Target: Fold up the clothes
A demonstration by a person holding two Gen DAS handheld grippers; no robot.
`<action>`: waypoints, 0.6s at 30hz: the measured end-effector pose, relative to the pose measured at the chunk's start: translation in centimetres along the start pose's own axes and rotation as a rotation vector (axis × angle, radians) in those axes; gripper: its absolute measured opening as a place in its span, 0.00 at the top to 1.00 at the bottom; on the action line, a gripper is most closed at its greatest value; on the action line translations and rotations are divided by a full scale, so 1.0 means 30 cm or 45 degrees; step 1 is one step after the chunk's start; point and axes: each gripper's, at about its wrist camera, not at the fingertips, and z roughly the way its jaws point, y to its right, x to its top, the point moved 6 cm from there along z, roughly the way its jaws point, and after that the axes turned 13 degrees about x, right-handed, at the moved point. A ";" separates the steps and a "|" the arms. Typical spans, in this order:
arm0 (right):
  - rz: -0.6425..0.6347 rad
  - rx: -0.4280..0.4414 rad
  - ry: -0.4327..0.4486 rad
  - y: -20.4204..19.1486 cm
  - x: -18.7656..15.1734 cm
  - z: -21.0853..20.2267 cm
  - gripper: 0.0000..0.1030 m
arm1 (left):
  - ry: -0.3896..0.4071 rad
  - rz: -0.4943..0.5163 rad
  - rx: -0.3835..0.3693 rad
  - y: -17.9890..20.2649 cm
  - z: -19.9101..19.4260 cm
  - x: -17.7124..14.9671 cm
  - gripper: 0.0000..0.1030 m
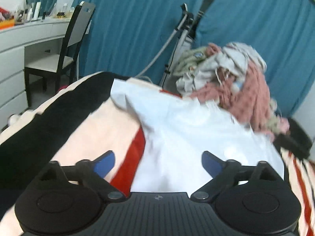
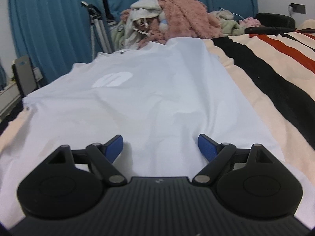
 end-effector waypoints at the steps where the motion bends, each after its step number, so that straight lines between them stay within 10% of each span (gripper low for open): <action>1: 0.002 0.027 0.000 -0.015 0.000 -0.009 0.18 | -0.016 0.038 -0.008 0.001 -0.046 -0.035 0.05; 9: -0.090 0.283 -0.158 -0.220 0.042 0.081 0.34 | 0.091 0.139 0.014 -0.070 -0.169 -0.025 0.04; 18: -0.318 0.635 -0.273 -0.758 0.279 0.636 0.34 | 0.086 -0.069 0.180 -0.241 -0.008 0.023 0.04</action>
